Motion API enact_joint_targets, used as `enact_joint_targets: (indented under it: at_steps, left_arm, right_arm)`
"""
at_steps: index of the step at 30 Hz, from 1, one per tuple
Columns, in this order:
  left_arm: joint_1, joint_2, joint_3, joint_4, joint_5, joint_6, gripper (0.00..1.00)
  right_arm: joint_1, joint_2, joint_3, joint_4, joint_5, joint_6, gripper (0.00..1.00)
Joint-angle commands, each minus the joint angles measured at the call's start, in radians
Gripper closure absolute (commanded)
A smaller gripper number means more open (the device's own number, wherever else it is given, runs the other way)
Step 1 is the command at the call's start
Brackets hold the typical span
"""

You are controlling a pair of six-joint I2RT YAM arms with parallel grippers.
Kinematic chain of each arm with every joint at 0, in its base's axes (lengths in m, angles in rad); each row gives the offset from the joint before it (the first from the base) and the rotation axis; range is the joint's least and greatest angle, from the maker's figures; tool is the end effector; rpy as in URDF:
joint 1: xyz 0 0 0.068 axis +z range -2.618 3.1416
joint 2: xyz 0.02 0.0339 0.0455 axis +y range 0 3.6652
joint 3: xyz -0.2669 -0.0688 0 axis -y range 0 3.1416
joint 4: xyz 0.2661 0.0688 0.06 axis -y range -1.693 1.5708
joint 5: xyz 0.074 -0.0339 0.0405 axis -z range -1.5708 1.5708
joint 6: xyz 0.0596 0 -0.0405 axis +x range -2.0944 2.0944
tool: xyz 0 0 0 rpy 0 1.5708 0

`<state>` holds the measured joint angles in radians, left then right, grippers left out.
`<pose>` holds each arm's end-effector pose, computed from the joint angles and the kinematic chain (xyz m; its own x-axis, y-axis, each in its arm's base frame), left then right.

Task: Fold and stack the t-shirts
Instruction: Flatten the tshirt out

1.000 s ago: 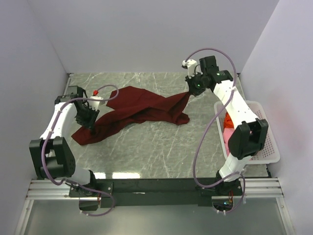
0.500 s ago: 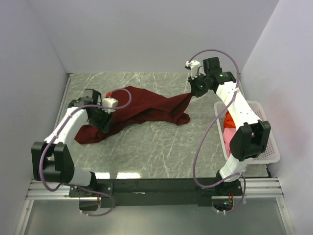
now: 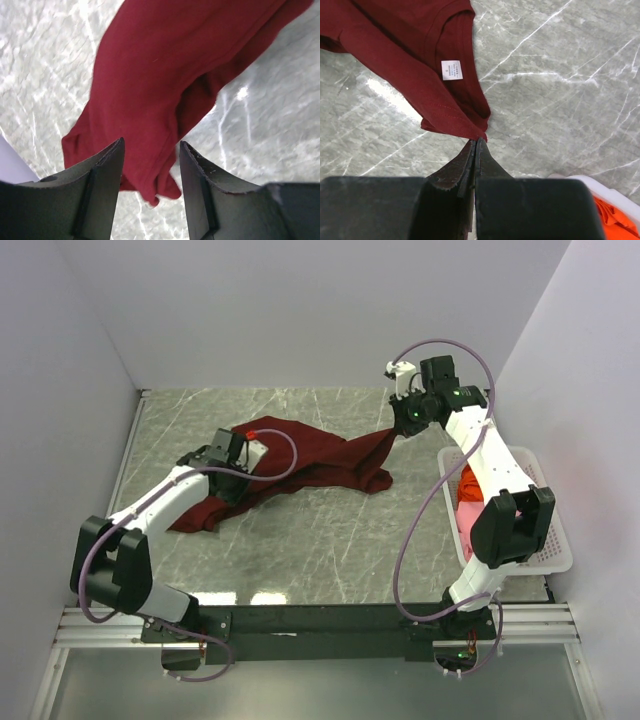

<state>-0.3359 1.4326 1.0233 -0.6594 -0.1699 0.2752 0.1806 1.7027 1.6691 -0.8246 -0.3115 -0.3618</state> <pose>0.3008 -0.0944 0.2106 -0.7290 0.5382 -0.4229 0.4636 0.8428 0.2734 0.3986 0.0914 0.3302 -0.5659 -0.4458 -0.6936 -0.6077 0.7940 -0.0145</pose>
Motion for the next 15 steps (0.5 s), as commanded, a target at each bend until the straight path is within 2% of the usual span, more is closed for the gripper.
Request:
enact_joint_targets:
  at_steps: [1, 5, 11, 15]
  left_arm:
    - [-0.051, 0.018, -0.023, 0.089, -0.071, -0.037, 0.46]
    - [-0.123, 0.037, -0.077, 0.171, -0.184, -0.048, 0.45]
    - [-0.144, 0.112, -0.123, 0.242, -0.279, -0.033, 0.45]
    - [-0.144, 0.102, -0.157, 0.291, -0.377, -0.011, 0.45]
  right_arm:
    - [-0.003, 0.003, 0.047, 0.007, -0.009, 0.02, 1.0]
    - [-0.004, 0.002, 0.047, 0.01, -0.001, 0.029, 1.0]
    - [-0.004, 0.006, 0.055, 0.002, 0.006, 0.029, 1.0]
    - [-0.013, 0.003, 0.061, 0.002, 0.014, 0.03, 1.0]
